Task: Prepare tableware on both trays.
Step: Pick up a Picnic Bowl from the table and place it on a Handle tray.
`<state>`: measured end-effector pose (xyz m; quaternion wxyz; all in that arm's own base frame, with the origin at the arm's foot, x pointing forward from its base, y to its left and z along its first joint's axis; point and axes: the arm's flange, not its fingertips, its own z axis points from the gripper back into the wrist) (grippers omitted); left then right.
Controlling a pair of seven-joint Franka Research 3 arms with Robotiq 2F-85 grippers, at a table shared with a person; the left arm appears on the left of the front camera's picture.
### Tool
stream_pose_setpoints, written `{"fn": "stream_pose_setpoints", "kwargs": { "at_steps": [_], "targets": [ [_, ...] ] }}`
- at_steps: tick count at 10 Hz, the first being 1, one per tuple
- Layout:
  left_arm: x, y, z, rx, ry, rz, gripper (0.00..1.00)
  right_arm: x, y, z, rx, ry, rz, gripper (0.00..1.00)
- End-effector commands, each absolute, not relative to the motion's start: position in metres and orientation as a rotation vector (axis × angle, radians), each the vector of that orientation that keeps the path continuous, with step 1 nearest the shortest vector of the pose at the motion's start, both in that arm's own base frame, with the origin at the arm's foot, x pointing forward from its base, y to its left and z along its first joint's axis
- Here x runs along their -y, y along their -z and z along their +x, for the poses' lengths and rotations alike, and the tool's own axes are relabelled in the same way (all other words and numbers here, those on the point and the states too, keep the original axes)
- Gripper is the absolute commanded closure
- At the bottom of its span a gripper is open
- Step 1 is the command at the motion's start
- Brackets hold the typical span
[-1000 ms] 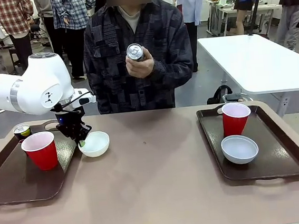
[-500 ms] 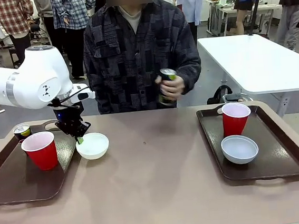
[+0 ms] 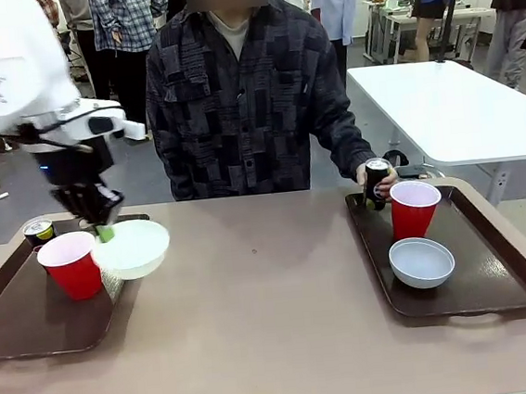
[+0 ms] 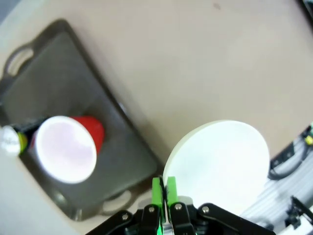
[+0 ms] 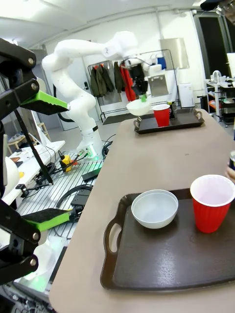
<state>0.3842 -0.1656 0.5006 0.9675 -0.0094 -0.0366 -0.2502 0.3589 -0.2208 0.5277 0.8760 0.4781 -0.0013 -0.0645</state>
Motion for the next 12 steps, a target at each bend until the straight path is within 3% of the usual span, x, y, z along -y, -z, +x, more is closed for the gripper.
{"fn": "stream_pose_setpoints", "kwargs": {
  "at_steps": [1, 5, 11, 12],
  "targets": [
    [0.128, -0.502, 0.354, 0.101, 0.517, -0.034, 1.0, 0.22, -0.528, 0.359, 0.005, 0.131, 1.005, 0.0],
    [0.047, -0.504, 0.348, 0.15, 0.446, -0.062, 1.0, 0.22, -0.528, 0.359, 0.005, 0.131, 1.005, 0.0],
    [0.042, -0.509, 0.345, 0.131, 0.418, -0.065, 1.0, 0.22, -0.528, 0.359, 0.005, 0.131, 1.005, 0.0],
    [0.04, -0.506, 0.349, 0.128, 0.412, -0.062, 0.96, 0.22, -0.528, 0.359, 0.005, 0.131, 1.005, 0.0]
  ]
}}
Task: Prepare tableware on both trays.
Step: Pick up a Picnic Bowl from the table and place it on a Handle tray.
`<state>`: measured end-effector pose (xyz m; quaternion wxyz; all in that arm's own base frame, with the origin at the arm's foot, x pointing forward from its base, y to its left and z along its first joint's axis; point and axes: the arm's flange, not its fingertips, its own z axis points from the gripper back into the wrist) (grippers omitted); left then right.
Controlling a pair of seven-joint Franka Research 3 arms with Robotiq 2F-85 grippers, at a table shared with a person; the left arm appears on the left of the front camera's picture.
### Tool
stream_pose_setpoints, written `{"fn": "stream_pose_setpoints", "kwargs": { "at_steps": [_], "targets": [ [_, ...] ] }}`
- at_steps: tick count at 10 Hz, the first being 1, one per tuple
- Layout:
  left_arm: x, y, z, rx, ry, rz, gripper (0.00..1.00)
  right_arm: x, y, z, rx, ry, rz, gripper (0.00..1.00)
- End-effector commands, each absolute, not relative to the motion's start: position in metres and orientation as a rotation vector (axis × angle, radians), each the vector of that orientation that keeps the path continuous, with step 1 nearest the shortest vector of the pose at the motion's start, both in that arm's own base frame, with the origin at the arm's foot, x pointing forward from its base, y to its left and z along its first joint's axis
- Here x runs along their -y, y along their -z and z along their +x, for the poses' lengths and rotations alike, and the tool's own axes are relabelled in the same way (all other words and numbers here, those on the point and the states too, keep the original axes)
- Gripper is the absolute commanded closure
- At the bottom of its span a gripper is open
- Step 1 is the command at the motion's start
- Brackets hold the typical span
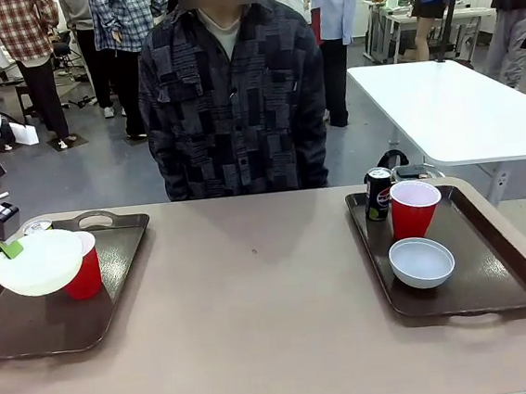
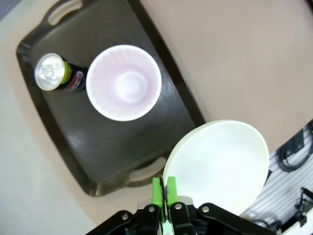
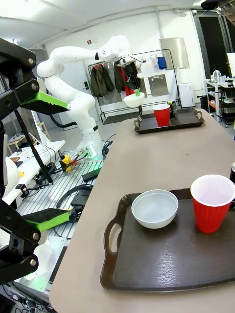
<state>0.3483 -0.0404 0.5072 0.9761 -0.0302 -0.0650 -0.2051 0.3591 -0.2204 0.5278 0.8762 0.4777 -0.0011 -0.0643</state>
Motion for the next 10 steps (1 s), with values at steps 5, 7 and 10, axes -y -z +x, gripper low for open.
{"fn": "stream_pose_setpoints", "kwargs": {
  "at_steps": [5, 7, 10],
  "targets": [
    [-0.026, -0.486, 0.333, 0.177, 0.369, 0.002, 0.96, 0.22, -0.528, 0.359, 0.005, 0.131, 1.005, 0.0],
    [-0.039, -0.464, 0.331, 0.178, 0.321, 0.052, 0.96, 0.22, -0.528, 0.359, 0.005, 0.131, 1.005, 0.0],
    [-0.056, -0.432, 0.345, 0.18, 0.267, 0.077, 0.96, 0.22, -0.528, 0.359, 0.005, 0.131, 1.005, 0.0]
  ]
}}
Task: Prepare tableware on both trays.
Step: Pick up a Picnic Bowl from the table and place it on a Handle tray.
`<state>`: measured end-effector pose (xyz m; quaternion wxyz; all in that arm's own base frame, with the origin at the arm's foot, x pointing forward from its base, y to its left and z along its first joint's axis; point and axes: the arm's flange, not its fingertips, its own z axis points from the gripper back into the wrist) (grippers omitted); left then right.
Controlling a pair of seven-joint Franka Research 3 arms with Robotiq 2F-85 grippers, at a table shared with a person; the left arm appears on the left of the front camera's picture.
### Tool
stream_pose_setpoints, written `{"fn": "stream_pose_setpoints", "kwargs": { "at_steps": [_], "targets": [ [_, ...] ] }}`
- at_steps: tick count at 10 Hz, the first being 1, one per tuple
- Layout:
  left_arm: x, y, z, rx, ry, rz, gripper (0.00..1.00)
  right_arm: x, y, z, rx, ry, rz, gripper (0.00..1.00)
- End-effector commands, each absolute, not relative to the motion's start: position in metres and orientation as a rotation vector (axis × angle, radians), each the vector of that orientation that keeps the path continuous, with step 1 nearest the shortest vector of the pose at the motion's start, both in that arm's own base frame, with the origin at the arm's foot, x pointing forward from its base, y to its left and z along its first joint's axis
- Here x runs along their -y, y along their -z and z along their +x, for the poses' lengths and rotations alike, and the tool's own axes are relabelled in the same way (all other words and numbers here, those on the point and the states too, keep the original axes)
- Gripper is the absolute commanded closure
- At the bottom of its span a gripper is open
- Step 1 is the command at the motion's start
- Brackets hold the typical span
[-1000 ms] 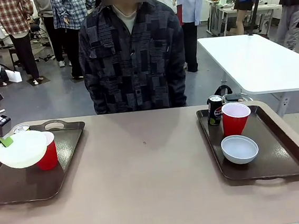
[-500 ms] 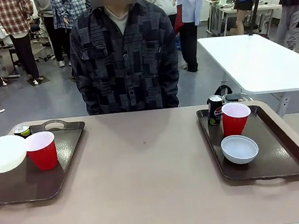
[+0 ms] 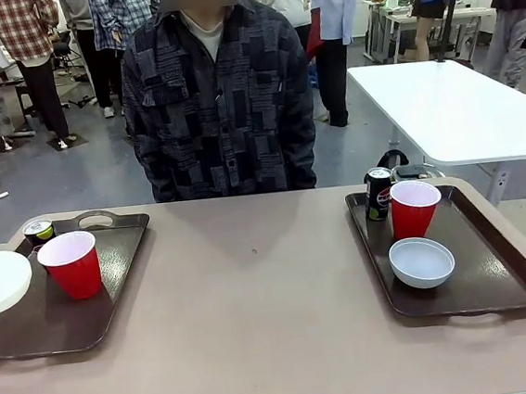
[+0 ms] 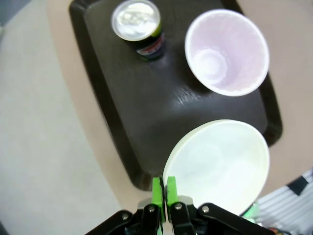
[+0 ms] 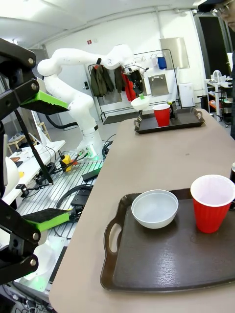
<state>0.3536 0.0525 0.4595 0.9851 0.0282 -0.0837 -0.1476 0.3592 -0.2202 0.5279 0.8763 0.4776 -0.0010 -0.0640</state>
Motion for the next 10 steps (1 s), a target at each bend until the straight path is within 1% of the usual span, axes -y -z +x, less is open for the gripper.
{"fn": "stream_pose_setpoints", "kwargs": {
  "at_steps": [1, 4, 10],
  "targets": [
    [-0.058, -0.424, 0.349, 0.186, 0.255, 0.065, 0.96, 0.22, -0.528, 0.359, 0.005, 0.131, 1.005, 0.0],
    [-0.059, -0.4, 0.366, 0.137, 0.245, 0.041, 0.96, 0.22, -0.528, 0.359, 0.005, 0.131, 1.005, 0.0],
    [-0.052, -0.366, 0.385, 0.127, 0.226, 0.089, 0.96, 0.22, -0.528, 0.359, 0.005, 0.131, 1.005, 0.0]
  ]
}}
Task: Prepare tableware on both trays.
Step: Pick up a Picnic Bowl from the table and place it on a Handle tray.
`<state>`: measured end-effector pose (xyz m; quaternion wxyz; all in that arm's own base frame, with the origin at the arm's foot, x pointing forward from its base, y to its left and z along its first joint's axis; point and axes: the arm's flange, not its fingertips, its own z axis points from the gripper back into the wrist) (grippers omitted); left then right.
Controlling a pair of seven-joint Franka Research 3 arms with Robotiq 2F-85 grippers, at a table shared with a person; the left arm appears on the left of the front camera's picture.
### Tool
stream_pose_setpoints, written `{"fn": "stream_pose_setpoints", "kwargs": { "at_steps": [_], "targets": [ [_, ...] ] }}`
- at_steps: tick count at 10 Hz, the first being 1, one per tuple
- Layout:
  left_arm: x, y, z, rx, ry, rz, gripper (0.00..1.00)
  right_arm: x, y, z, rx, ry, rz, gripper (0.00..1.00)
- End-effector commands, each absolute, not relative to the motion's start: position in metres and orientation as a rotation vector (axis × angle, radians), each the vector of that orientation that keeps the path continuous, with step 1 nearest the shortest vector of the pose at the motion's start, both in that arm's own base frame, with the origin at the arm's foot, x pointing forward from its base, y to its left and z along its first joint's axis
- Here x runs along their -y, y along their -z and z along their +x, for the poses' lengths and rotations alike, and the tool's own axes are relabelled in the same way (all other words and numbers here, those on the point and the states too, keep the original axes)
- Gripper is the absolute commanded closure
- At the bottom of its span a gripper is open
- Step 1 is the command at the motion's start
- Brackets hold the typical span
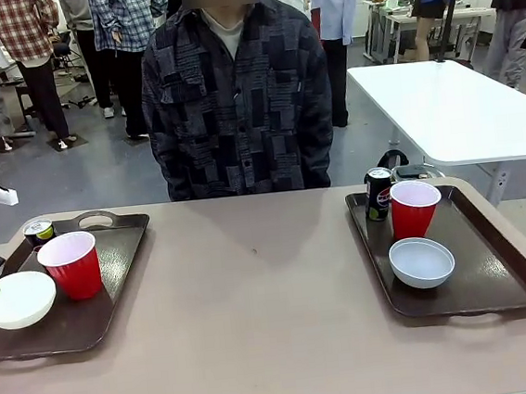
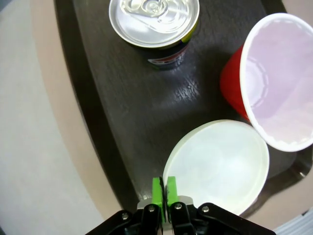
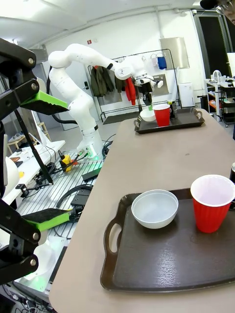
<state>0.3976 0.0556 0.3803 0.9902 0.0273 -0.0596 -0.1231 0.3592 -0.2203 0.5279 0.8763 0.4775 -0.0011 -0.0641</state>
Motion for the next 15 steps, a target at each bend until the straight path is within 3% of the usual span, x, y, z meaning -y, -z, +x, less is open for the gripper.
{"fn": "stream_pose_setpoints", "kwargs": {
  "at_steps": [1, 5, 6, 7, 8, 9, 10, 11, 15],
  "targets": [
    [-0.051, -0.363, 0.387, 0.111, 0.223, 0.093, 0.87, 0.22, -0.528, 0.359, 0.005, 0.131, 1.005, 0.0],
    [-0.053, -0.369, 0.385, 0.103, 0.217, 0.083, 0.47, 0.22, -0.528, 0.359, 0.005, 0.131, 1.005, 0.0],
    [-0.053, -0.377, 0.383, 0.105, 0.216, 0.087, 0.53, 0.22, -0.528, 0.359, 0.005, 0.131, 1.005, 0.0],
    [-0.053, -0.388, 0.381, 0.105, 0.217, 0.092, 0.27, 0.22, -0.528, 0.359, 0.005, 0.131, 1.005, 0.0],
    [-0.052, -0.404, 0.378, 0.102, 0.224, 0.1, 0.33, 0.22, -0.528, 0.359, 0.005, 0.131, 1.005, 0.0],
    [-0.05, -0.422, 0.373, 0.113, 0.233, 0.113, 0.07, 0.22, -0.528, 0.359, 0.005, 0.131, 1.005, 0.0],
    [-0.046, -0.44, 0.367, 0.129, 0.25, 0.112, 0.13, 0.22, -0.528, 0.359, 0.005, 0.131, 1.005, 0.0],
    [-0.04, -0.46, 0.359, 0.134, 0.274, 0.103, 0.0, 0.22, -0.528, 0.359, 0.005, 0.131, 1.005, 0.0],
    [-0.038, -0.517, 0.334, 0.156, 0.28, 0.046, 0.0, 0.22, -0.528, 0.359, 0.005, 0.131, 1.005, 0.0]
  ]
}}
